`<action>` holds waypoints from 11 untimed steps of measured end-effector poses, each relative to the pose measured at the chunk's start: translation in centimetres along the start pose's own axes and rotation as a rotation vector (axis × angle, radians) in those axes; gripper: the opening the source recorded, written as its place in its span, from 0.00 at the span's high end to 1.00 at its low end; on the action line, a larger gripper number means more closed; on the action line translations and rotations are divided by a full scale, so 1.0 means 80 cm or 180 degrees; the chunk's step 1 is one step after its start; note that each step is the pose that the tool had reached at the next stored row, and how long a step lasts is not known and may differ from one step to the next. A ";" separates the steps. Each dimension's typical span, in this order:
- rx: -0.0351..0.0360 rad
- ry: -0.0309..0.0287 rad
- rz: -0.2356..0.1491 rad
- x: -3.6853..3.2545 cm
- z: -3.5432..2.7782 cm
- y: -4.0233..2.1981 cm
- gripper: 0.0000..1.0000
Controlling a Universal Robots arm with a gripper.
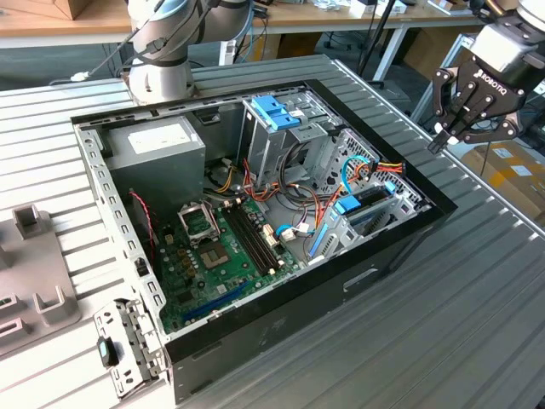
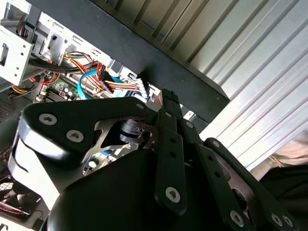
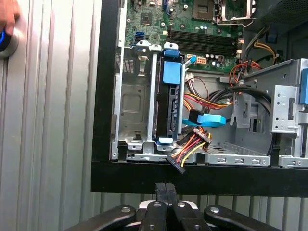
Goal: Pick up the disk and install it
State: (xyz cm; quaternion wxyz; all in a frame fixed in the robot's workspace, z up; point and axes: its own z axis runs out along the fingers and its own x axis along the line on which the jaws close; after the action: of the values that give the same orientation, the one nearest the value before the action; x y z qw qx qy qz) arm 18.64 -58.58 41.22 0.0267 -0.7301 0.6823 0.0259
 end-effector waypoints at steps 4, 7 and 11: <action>-0.0001 0.0000 -0.0039 0.0000 -0.0001 0.0000 0.89; -0.0003 0.0000 -0.0072 0.0000 0.0000 0.0000 0.89; -0.0004 0.0000 -0.0113 0.0000 0.0000 0.0000 0.89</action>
State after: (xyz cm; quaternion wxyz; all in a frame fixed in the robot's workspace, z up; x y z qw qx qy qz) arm 18.64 -58.58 41.22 0.0267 -0.7421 0.6693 0.0259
